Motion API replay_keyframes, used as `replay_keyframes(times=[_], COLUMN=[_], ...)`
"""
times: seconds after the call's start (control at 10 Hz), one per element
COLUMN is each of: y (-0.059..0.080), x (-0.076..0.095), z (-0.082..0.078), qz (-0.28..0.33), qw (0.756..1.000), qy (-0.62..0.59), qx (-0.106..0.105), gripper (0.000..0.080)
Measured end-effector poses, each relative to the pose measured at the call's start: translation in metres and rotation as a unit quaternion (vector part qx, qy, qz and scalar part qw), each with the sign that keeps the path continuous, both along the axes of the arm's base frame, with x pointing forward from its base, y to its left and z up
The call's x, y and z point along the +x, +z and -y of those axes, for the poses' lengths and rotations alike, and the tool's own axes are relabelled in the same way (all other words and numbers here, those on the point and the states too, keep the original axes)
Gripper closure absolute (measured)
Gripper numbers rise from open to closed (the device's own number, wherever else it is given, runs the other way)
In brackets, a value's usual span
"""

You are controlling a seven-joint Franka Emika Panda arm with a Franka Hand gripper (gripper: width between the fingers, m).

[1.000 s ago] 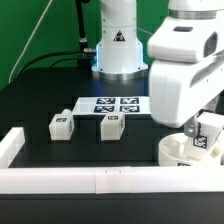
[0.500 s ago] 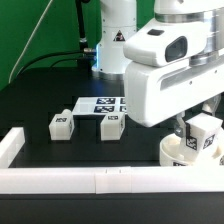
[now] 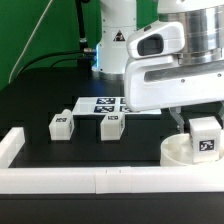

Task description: Assemble stool

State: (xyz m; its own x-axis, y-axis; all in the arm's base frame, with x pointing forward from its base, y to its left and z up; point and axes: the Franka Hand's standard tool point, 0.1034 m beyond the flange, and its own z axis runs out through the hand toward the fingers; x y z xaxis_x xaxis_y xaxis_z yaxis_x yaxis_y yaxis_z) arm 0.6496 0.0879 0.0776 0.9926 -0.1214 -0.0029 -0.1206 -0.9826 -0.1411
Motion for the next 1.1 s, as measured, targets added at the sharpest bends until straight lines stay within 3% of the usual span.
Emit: replay_keyframes(times=[0.2, 0.7, 1.1], y=[0.000, 0.000, -0.003], x=[-0.003, -0.005, -0.012], z=[-0.002, -0.004, -0.016], qz=[-0.003, -0.026, -0.055], qw=[0.990, 0.963, 0.847], qy=[-0.139, -0.269, -0.526], qx=[0.015, 0.022, 0.064], gripper=[0.0462, 0.0462, 0.0462])
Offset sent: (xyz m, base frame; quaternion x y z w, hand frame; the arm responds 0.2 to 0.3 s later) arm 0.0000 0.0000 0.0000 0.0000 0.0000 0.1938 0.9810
